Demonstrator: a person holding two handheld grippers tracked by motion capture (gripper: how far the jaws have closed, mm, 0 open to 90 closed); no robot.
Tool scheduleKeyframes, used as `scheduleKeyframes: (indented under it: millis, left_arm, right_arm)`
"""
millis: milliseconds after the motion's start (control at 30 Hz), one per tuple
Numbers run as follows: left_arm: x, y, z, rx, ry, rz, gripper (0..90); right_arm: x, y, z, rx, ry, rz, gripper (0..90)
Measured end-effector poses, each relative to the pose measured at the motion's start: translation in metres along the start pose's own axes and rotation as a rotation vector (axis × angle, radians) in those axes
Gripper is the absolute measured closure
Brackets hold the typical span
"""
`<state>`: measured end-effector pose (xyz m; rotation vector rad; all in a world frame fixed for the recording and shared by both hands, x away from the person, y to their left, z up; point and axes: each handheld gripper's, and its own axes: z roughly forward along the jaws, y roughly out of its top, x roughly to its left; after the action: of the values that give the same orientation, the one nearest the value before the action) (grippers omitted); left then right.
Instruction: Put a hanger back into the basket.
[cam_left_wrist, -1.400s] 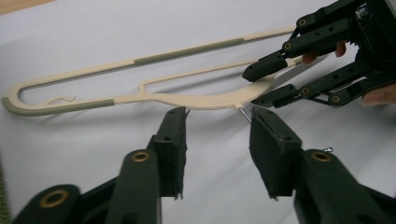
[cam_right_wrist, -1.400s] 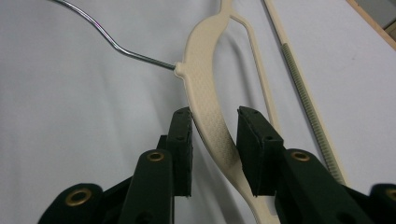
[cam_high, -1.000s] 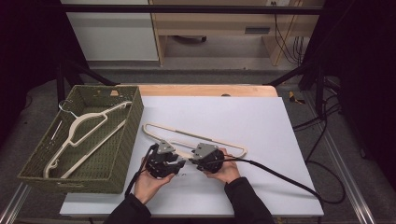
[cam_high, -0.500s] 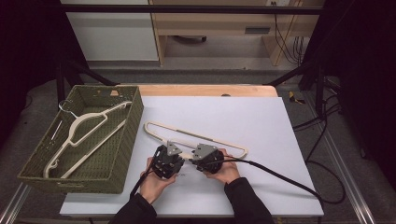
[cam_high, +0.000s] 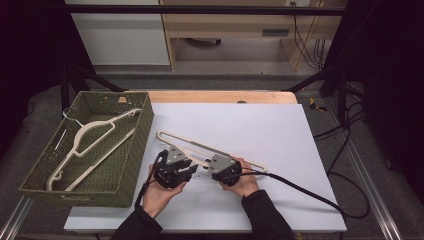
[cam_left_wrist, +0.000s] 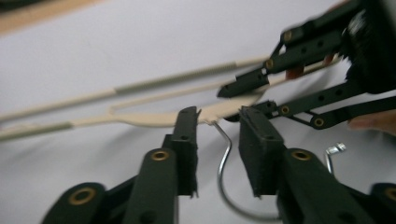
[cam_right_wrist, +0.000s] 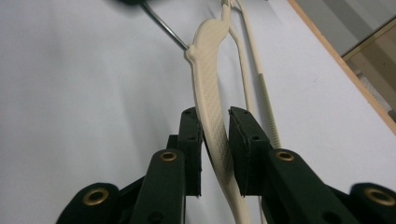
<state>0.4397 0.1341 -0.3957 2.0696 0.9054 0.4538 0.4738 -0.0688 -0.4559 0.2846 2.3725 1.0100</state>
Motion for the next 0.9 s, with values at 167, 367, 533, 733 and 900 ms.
scheduleKeyframes:
  millis: [167, 367, 533, 733, 900]
  left_arm:
    - [0.016, 0.011, -0.045, -0.164, 0.006, -0.006, 45.9]
    - [0.036, 0.009, -0.074, -0.208, -0.007, -0.001, 31.3]
    - [0.045, 0.002, -0.074, -0.182, -0.044, 0.007, 25.0]
    - [0.034, 0.002, -0.059, -0.143, -0.114, 0.075, 23.1]
    - [0.018, 0.006, -0.039, -0.083, -0.161, 0.163, 24.7]
  right_arm:
    - [-0.004, 0.005, -0.015, 0.001, -0.02, -0.017, 80.4]
    - [-0.019, 0.011, -0.041, -0.014, -0.069, -0.011, 86.6]
    - [-0.029, 0.012, -0.063, -0.025, -0.042, 0.026, 86.7]
    - [-0.025, 0.017, -0.086, -0.078, 0.07, 0.088, 86.7]
    - [-0.015, 0.02, -0.095, -0.128, 0.158, 0.098, 86.7]
